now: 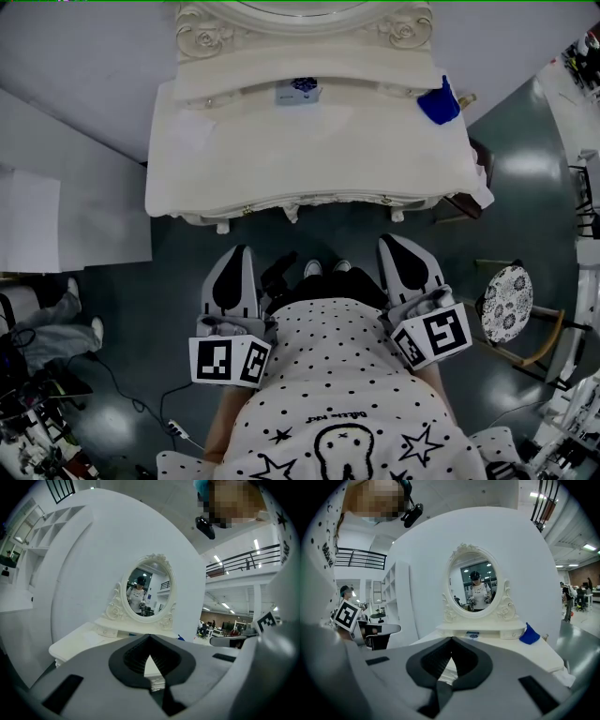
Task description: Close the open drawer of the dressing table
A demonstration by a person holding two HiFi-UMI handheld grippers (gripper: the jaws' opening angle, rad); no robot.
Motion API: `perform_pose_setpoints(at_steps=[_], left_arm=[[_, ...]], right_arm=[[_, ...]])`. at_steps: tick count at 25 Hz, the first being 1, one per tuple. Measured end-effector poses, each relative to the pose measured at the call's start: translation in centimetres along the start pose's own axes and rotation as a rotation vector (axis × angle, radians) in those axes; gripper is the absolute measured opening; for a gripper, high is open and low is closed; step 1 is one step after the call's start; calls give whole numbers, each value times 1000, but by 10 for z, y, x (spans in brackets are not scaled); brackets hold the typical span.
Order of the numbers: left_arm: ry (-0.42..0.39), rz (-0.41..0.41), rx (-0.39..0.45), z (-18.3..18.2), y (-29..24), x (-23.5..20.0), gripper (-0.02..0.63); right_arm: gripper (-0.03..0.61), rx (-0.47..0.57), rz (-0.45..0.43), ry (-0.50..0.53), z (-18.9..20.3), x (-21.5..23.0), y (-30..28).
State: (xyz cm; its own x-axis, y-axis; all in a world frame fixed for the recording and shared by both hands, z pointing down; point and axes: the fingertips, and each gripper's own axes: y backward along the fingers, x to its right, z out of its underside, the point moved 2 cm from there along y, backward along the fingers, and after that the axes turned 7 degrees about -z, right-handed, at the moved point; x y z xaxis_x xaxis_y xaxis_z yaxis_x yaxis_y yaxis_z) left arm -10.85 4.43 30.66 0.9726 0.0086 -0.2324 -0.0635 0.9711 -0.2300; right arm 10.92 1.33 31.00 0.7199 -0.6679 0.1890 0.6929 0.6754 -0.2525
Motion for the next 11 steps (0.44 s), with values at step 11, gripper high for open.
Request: perform_pose_setpoints(at_steps=[11], left_arm=[[11, -1, 1, 0, -4, -1, 11]], right_arm=[[9, -9, 3, 4, 0, 3, -3]])
